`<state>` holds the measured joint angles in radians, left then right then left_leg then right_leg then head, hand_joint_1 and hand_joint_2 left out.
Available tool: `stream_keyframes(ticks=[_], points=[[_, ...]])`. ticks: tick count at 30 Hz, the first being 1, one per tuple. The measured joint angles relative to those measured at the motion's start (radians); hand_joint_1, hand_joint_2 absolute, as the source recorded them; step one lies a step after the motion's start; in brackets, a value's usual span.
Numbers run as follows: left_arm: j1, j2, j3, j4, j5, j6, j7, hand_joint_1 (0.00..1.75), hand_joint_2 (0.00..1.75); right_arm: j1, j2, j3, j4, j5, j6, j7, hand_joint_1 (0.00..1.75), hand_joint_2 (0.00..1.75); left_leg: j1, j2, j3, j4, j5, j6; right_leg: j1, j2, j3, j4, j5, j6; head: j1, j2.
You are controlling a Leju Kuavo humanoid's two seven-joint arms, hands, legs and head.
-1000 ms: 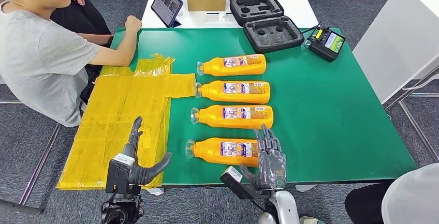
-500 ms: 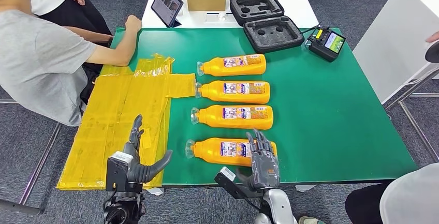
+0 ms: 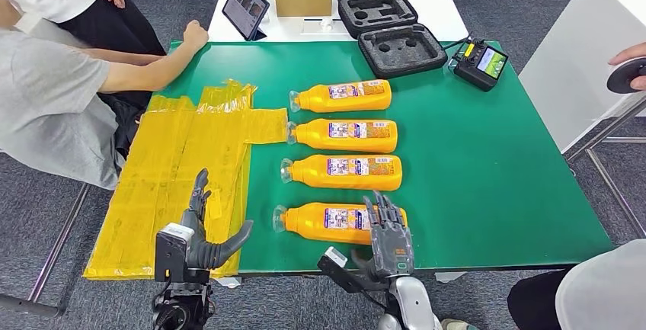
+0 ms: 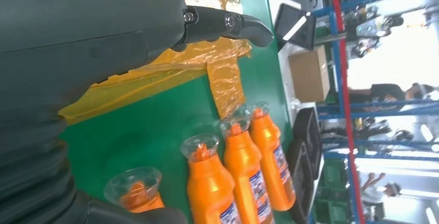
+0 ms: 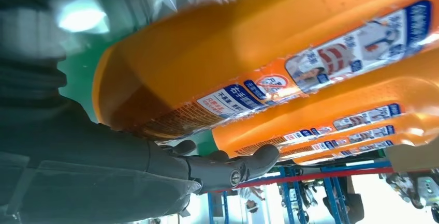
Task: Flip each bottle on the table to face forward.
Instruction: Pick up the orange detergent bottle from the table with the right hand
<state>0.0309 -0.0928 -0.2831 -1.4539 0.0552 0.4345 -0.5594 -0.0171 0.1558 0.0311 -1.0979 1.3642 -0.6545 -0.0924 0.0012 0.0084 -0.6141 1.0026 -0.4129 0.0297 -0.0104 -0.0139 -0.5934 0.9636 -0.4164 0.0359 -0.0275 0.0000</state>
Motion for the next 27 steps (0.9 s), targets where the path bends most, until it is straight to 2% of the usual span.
stream_keyframes(ticks=[9,27], points=[[-0.022,-0.004,-0.001,0.0,0.025,0.017,-0.01,0.0,1.75,-0.038,-0.01,-0.001,0.029,0.072,0.027,0.053,0.0,1.75,0.0,0.0,0.001,0.0,0.0,0.0,0.0,0.0,0.001,0.0,0.0,0.0,0.0,0.0],[-0.023,-0.006,-0.009,0.011,0.032,0.008,-0.008,0.0,1.75,-0.106,-0.013,-0.001,0.121,0.072,0.072,0.058,0.0,1.75,0.0,0.001,0.009,0.0,0.0,0.0,0.0,0.001,0.006,0.0,0.001,-0.001,0.0,0.0]])
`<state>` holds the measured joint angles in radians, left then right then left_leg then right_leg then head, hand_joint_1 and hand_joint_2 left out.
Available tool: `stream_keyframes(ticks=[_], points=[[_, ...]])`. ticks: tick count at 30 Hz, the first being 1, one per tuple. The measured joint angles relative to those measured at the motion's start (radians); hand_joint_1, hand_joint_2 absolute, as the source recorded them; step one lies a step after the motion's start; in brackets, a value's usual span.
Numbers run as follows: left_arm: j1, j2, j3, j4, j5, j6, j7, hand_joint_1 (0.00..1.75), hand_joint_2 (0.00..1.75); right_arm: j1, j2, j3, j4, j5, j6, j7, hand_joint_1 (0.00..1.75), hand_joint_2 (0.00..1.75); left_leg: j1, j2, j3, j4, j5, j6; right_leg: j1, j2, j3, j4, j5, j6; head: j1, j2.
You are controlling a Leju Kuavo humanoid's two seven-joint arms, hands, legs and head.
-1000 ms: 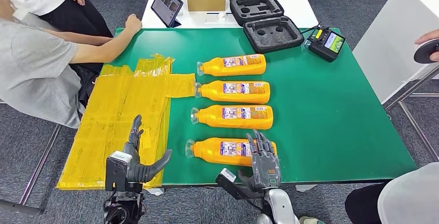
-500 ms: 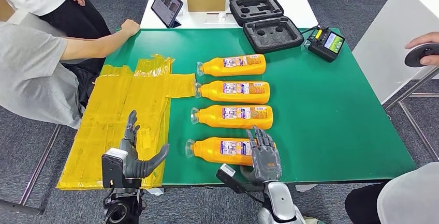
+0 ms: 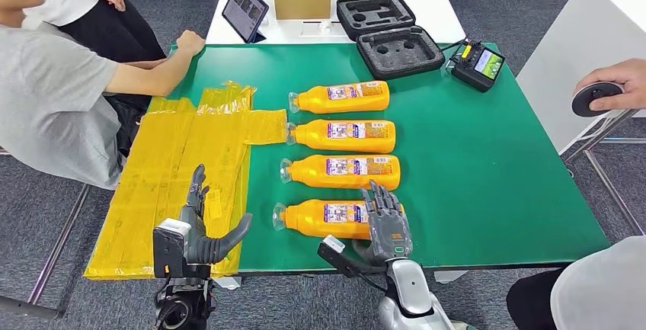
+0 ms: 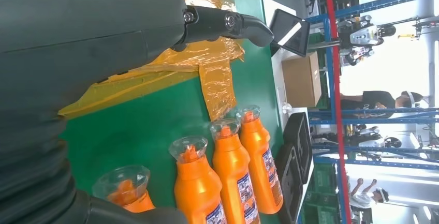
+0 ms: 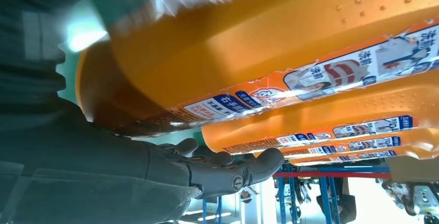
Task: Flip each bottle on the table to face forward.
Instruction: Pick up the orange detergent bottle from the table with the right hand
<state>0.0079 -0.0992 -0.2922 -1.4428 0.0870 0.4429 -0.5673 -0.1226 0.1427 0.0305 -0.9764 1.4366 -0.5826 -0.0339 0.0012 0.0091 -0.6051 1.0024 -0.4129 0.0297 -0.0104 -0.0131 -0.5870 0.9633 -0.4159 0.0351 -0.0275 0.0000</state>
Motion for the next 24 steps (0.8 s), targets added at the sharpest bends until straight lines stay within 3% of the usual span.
stream_keyframes(ticks=[7,11,16,20,24], points=[[0.0,0.0,0.0,0.001,0.0,0.0,0.0,0.0,1.75,-0.011,0.0,0.0,0.018,0.0,0.0,0.0,0.0,1.75,0.0,0.0,0.003,0.0,0.001,0.0,0.0,0.0,0.003,0.0,0.001,-0.001,0.0,0.0],[-0.001,0.0,0.0,0.006,0.0,0.0,0.001,0.0,1.75,-0.016,0.0,0.0,0.028,-0.004,0.007,0.0,0.93,1.75,0.0,0.001,0.004,0.0,0.001,0.0,0.0,0.001,0.004,0.0,0.002,-0.002,0.0,0.0],[-0.012,0.0,-0.001,0.013,0.003,-0.003,0.007,0.0,1.75,-0.046,0.0,-0.004,0.058,-0.067,0.085,-0.017,0.93,1.75,0.0,0.004,0.009,-0.001,-0.002,-0.001,0.0,0.003,-0.002,-0.001,-0.001,-0.002,0.0,0.0],[-0.021,-0.002,-0.001,0.018,0.004,-0.005,0.008,0.0,1.75,-0.068,-0.003,-0.008,0.085,-0.081,0.101,-0.023,1.75,1.75,0.0,0.004,0.011,-0.001,-0.002,-0.002,0.0,0.003,-0.001,-0.001,-0.002,-0.001,0.0,0.0],[-0.031,-0.003,-0.001,0.025,0.004,-0.005,0.02,0.0,1.75,-0.102,-0.006,-0.012,0.127,-0.112,0.146,-0.019,1.75,1.75,0.0,0.008,0.017,-0.001,-0.004,-0.002,0.0,0.008,0.003,-0.001,-0.002,-0.002,0.0,0.0]])
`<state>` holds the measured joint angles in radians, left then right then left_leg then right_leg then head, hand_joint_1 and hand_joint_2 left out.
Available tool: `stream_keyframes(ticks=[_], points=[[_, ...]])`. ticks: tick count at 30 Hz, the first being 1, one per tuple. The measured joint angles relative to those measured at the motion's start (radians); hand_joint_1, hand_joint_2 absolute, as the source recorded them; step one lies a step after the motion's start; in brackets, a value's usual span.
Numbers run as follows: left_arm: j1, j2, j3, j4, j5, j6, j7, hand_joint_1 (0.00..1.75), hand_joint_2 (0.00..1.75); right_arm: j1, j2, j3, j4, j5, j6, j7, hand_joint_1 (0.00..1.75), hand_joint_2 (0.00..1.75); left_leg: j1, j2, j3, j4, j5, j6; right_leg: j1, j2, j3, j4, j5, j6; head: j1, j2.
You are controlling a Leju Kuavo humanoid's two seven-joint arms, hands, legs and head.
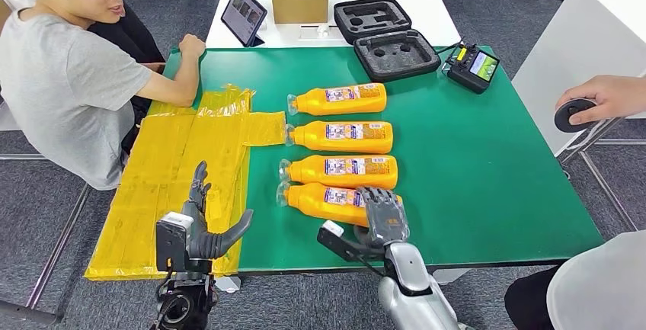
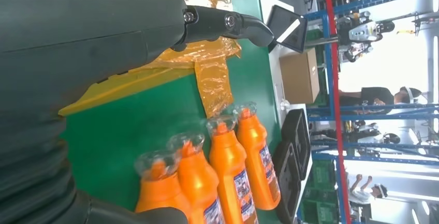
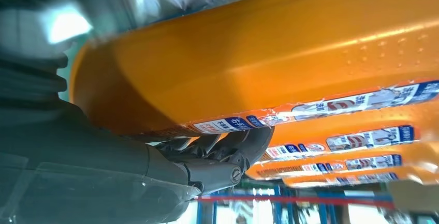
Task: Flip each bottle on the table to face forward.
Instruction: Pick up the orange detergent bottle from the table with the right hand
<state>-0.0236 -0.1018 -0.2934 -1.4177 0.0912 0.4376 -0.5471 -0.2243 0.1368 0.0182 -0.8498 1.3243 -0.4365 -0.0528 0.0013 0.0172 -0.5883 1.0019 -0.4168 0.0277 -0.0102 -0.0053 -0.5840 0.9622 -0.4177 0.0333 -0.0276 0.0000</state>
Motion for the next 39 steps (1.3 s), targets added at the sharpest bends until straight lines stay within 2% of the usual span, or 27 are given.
stream_keyframes(ticks=[8,12,19,26,34,39], points=[[-0.026,-0.003,-0.003,0.015,0.005,0.0,0.009,0.0,1.75,-0.091,-0.01,-0.021,0.129,-0.12,0.049,-0.086,1.75,1.75,0.001,0.013,0.027,-0.001,-0.014,0.004,0.001,0.007,0.024,-0.002,-0.013,-0.004,0.0,0.0],[-0.045,-0.012,-0.007,0.016,0.007,0.001,0.01,0.0,1.75,-0.125,-0.01,-0.029,0.161,-0.137,0.062,-0.102,1.75,1.75,0.002,0.014,0.017,-0.001,-0.007,0.004,0.003,0.007,0.015,-0.002,-0.015,-0.005,0.0,0.0],[-0.056,-0.014,-0.012,0.017,0.015,0.013,0.005,0.0,1.75,-0.145,-0.012,-0.109,0.177,-0.376,0.147,-0.328,1.75,1.75,0.001,0.019,0.019,0.0,-0.009,0.005,0.002,0.008,0.017,-0.004,0.003,-0.001,0.0,0.0],[-0.056,-0.023,-0.012,0.026,0.038,0.069,-0.018,0.0,1.75,-0.104,0.003,-0.15,0.161,-0.558,0.187,-0.532,1.75,1.75,0.004,0.017,0.014,0.0,-0.003,0.0,0.004,0.007,0.022,-0.004,0.007,-0.002,0.0,0.0],[-0.066,-0.036,-0.031,0.082,0.041,0.088,-0.009,0.0,1.75,-0.051,0.019,-0.155,0.12,-0.671,0.181,-0.615,1.75,1.75,0.005,0.014,0.01,0.0,-0.005,-0.002,0.006,0.007,0.019,-0.004,0.003,-0.003,0.0,0.0],[-0.084,-0.042,-0.058,0.14,0.084,0.029,0.043,0.0,1.75,-0.007,0.038,-0.147,0.058,-0.784,0.175,-0.646,1.75,1.75,0.005,0.012,0.003,0.0,-0.004,-0.002,0.006,0.005,0.014,-0.004,0.004,-0.002,0.0,0.0]])
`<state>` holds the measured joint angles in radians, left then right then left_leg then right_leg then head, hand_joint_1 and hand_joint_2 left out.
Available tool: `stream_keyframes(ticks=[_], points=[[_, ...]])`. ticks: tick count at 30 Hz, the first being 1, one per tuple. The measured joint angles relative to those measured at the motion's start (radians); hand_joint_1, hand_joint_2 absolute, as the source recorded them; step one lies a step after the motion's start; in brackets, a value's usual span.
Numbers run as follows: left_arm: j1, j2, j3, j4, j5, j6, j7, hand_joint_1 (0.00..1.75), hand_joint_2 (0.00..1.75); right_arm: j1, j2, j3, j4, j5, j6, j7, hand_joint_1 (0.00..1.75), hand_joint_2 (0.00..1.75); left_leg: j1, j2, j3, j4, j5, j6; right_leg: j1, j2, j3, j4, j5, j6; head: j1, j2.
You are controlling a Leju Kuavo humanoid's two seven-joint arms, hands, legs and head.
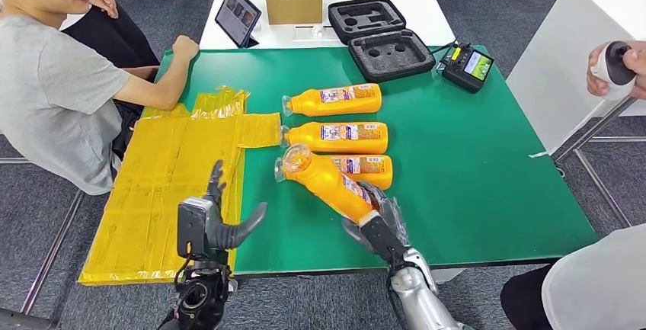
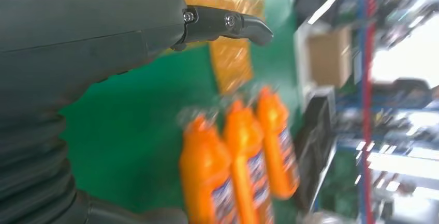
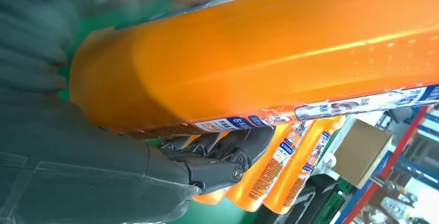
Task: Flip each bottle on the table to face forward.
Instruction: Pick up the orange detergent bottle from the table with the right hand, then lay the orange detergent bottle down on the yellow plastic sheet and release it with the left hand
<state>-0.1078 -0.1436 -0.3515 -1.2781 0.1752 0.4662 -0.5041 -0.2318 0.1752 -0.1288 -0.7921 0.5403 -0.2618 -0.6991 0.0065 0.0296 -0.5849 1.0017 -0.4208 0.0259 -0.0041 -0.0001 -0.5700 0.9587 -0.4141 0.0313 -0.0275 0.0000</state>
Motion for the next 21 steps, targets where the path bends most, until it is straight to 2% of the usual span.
stream_keyframes(ticks=[6,13,21], points=[[-0.002,-0.002,-0.043,0.039,0.044,-0.092,0.025,0.0,1.75,0.048,0.008,0.032,-0.082,-0.073,-0.048,-0.002,1.75,1.75,0.0,-0.002,-0.008,0.0,0.001,0.001,0.0,-0.001,-0.007,0.001,0.0,0.0,0.0,0.0],[-0.018,-0.001,-0.104,0.057,0.067,-0.235,0.053,0.0,1.75,0.052,0.008,0.057,-0.09,-0.117,-0.081,-0.001,1.75,1.75,0.0,-0.005,-0.014,0.0,0.001,0.001,0.0,-0.004,-0.011,0.001,0.0,0.001,0.0,0.0],[-0.032,-0.001,-0.121,0.057,0.077,-0.231,0.052,0.0,1.75,0.052,0.011,0.091,-0.09,-0.13,-0.092,-0.001,1.75,1.75,-0.001,-0.005,-0.016,0.0,0.001,0.001,0.0,-0.005,-0.013,0.001,0.0,0.001,0.0,0.0]])
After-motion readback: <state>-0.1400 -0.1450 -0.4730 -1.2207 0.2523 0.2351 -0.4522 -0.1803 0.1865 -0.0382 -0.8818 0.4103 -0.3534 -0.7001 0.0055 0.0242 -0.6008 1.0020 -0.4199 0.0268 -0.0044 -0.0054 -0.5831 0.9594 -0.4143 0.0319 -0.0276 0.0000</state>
